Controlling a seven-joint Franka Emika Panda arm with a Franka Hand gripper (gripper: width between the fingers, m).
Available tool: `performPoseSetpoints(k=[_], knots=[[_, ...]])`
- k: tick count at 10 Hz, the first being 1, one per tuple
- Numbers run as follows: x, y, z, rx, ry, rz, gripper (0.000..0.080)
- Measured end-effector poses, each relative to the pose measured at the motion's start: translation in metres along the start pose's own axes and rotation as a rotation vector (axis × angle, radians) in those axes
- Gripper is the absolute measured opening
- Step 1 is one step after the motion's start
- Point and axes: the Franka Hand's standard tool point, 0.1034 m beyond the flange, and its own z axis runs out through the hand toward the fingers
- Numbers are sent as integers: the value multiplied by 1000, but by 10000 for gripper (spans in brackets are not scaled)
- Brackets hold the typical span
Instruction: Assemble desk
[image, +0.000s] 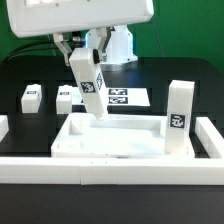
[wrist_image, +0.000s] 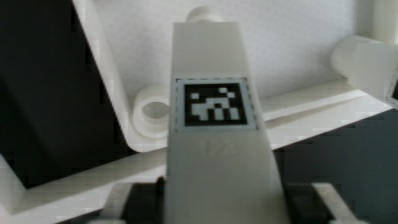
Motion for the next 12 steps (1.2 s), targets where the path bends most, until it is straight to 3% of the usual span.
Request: performPoseSetpoints(k=[2,4,6,10,11,12], knots=[[-1,1,1,-1,-2,1,289],[12,19,6,-22,30,9,289],[10,15,7,-20,26,6,290],[30,23,5,-102,356,-54,290],[28,25,5,-115,397,-59,290],[26,23,7,-109,377,-58,290]])
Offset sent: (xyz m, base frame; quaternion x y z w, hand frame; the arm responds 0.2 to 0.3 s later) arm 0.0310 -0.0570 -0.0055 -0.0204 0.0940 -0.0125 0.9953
